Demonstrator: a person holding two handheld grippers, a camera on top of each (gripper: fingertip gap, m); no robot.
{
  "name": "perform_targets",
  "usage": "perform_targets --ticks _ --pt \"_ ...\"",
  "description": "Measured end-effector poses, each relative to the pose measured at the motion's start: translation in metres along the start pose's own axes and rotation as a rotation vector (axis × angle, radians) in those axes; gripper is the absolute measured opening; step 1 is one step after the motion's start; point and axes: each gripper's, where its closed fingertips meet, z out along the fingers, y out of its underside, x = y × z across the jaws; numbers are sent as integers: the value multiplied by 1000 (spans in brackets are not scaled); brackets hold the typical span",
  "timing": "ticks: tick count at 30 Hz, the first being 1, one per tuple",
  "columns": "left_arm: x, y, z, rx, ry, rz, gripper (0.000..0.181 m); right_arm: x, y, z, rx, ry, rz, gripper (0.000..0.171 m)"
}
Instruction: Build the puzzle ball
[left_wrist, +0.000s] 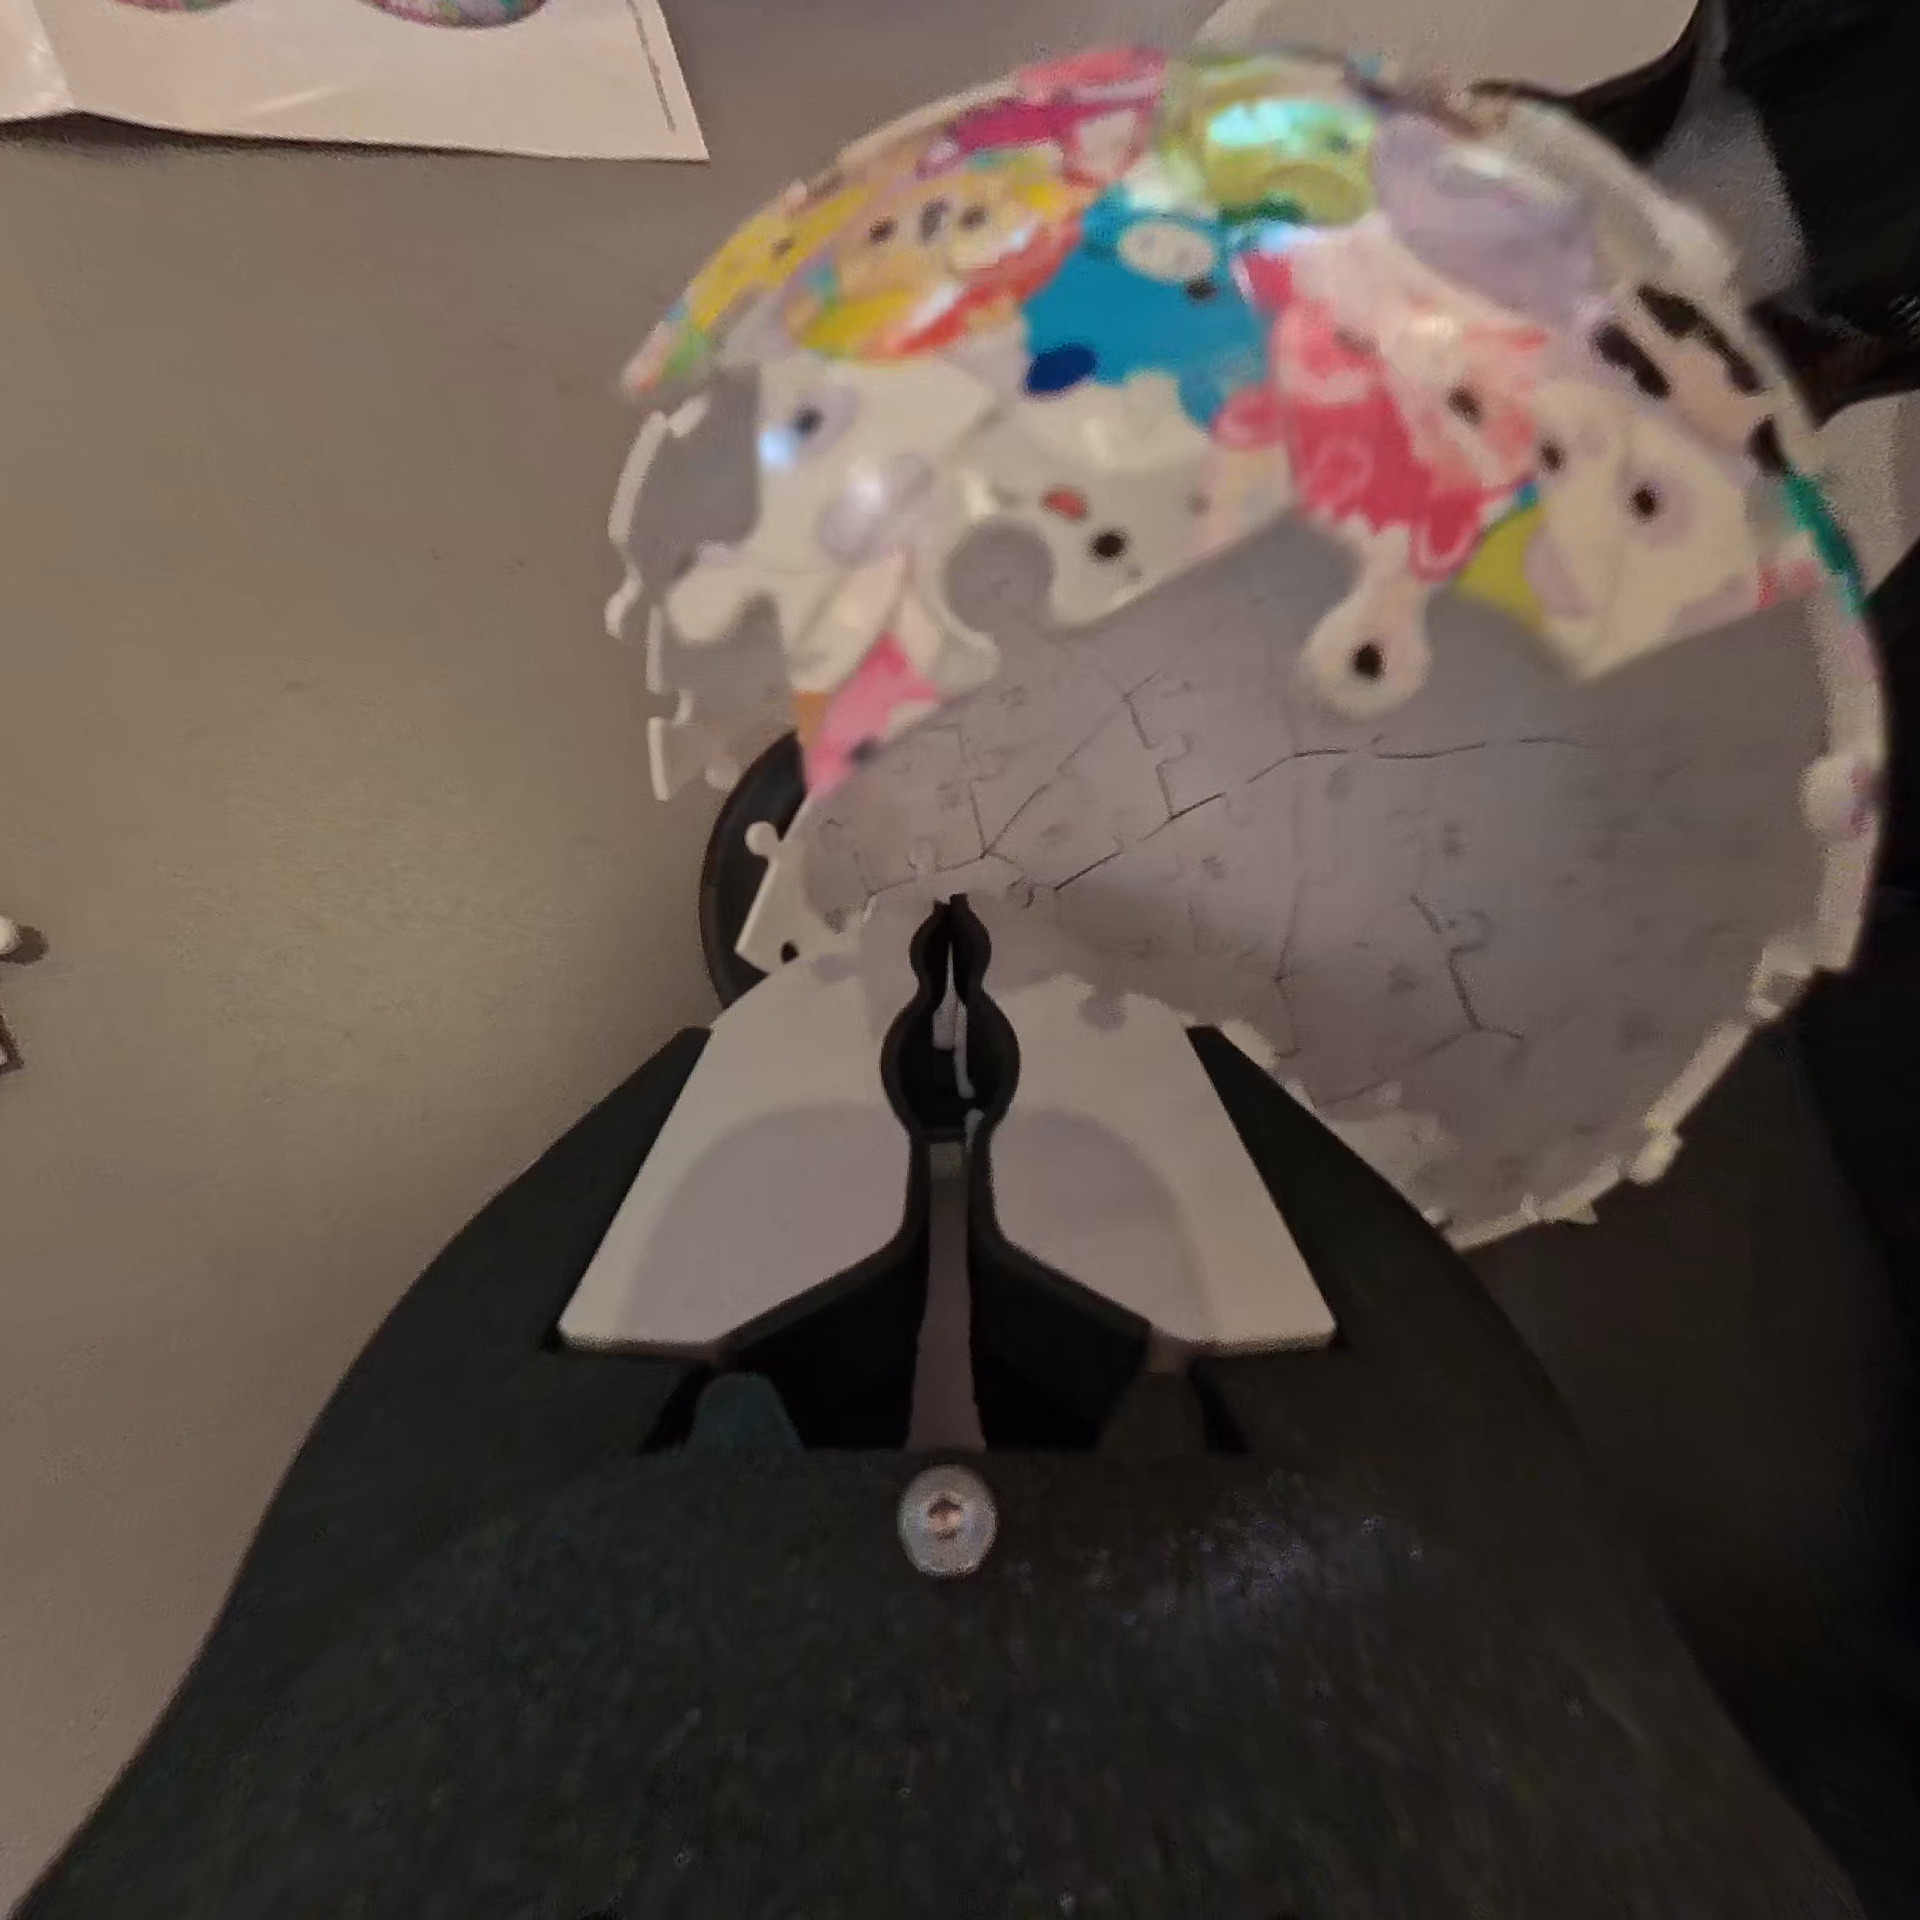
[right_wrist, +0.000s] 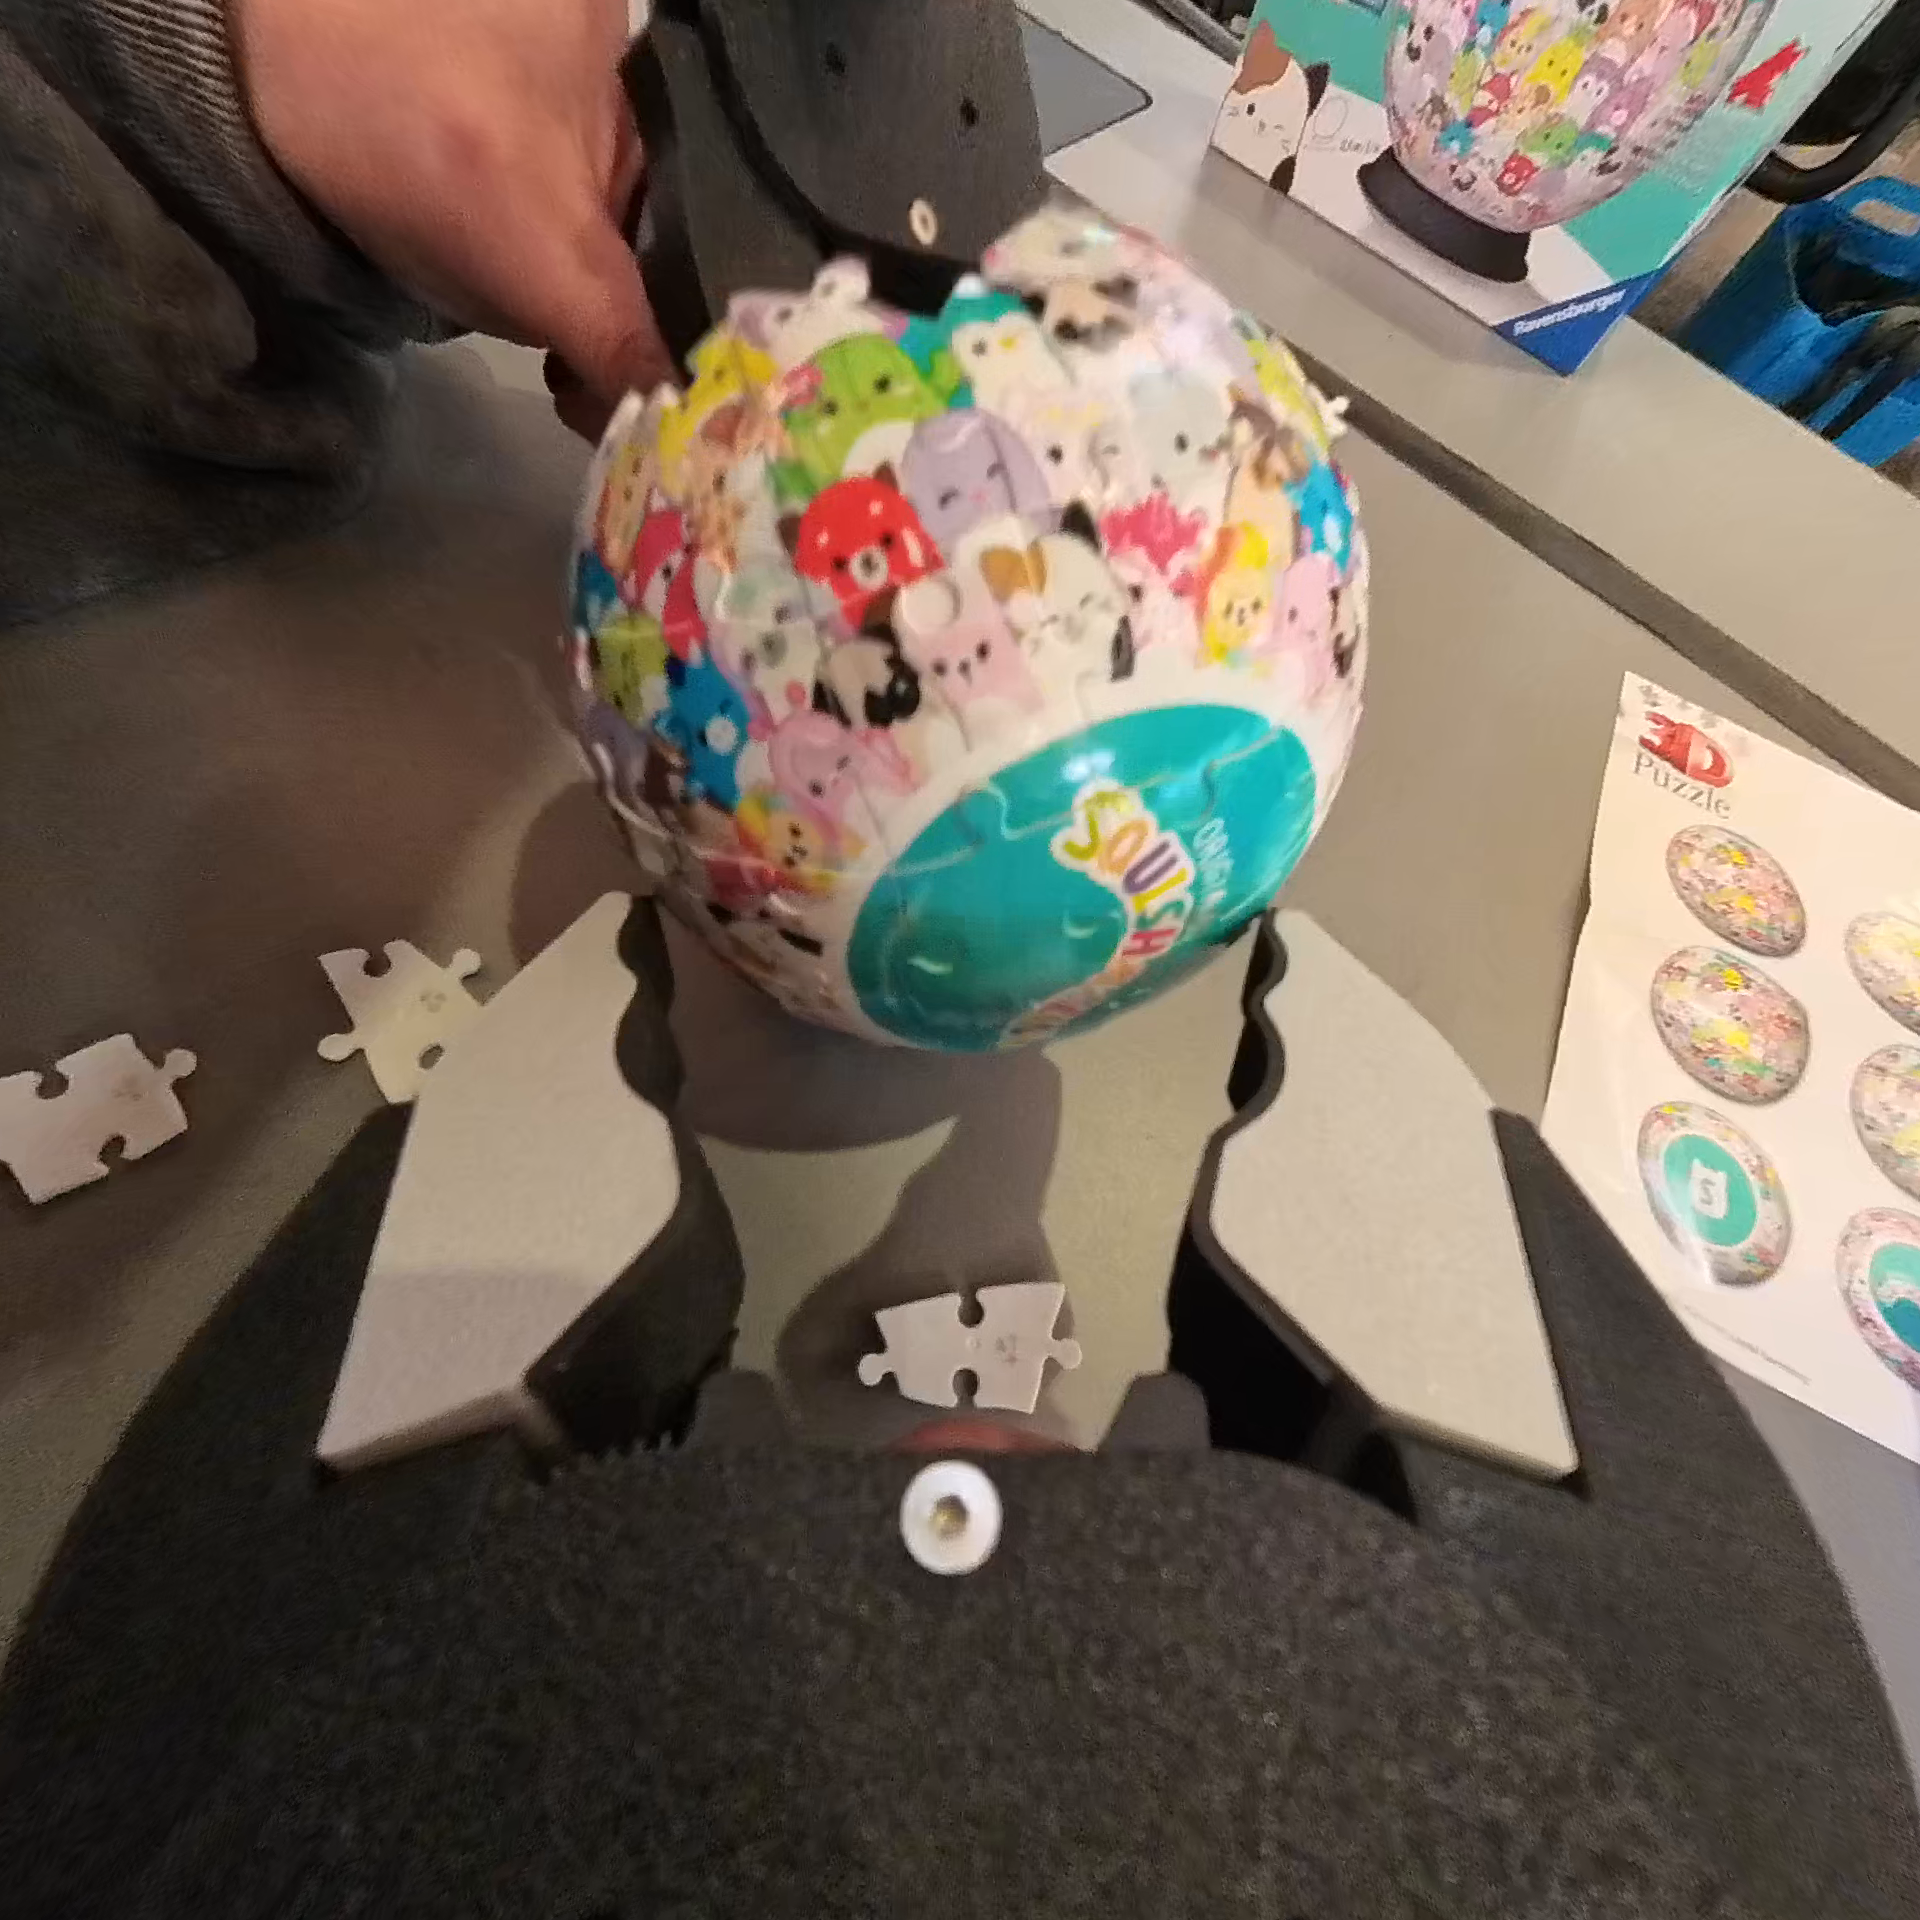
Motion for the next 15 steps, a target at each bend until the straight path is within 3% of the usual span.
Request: perform_targets --ticks 15 --pt "-11 0 7 25 -11 -28 0 -1 -8 -2 -16 24 -51 103"
